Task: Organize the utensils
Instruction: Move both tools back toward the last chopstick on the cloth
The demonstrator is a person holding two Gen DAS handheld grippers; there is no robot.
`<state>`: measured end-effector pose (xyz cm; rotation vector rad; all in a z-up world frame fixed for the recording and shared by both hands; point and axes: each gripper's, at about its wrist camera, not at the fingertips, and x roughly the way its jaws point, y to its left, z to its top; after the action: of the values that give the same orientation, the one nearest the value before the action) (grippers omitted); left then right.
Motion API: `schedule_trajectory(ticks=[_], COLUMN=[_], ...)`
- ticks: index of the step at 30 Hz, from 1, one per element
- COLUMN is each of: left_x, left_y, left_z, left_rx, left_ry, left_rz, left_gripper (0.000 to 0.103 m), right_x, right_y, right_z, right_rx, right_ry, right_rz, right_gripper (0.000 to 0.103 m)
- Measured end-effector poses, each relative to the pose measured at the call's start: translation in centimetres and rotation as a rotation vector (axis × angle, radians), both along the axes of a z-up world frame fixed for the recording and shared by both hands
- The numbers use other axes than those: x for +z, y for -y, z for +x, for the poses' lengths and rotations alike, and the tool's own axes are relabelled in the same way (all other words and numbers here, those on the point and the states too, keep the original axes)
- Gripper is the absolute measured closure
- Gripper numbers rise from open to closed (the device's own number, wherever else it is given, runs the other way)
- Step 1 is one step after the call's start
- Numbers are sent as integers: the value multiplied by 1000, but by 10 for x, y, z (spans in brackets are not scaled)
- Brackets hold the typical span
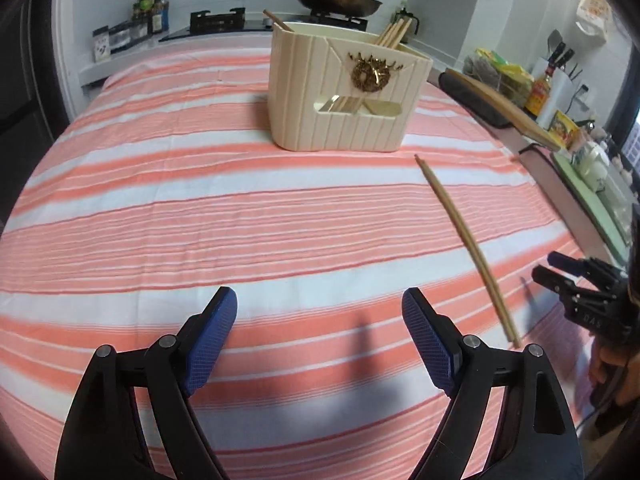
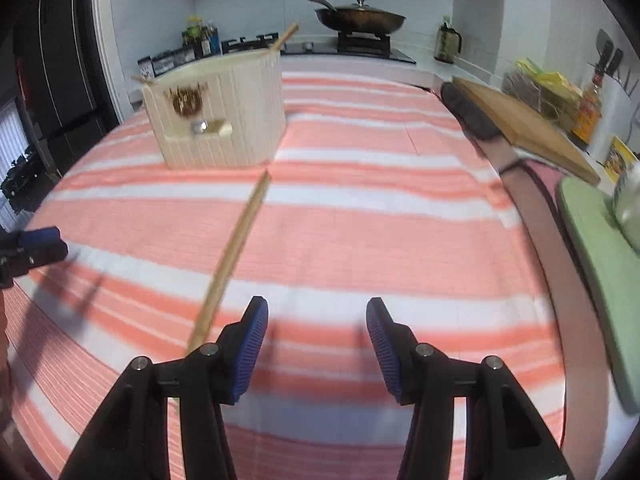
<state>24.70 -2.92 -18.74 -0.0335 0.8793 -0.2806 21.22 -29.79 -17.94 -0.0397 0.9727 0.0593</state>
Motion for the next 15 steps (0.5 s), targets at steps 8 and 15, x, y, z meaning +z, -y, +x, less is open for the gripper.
schedule_trajectory(ticks=[8,15], left_x=[-23,-32], left_y=[13,13], left_z=[15,22], left_rx=[34,27], left_ry=[20,-28], left_rz=[124,117], left_gripper=[17,9], right_x=[-13,-14], right_y=[7,2], right_z=[-14,-11], right_rx=[-53,-40], right_ry=[-8,-12], right_rz=[41,28], right_gripper=[47,40])
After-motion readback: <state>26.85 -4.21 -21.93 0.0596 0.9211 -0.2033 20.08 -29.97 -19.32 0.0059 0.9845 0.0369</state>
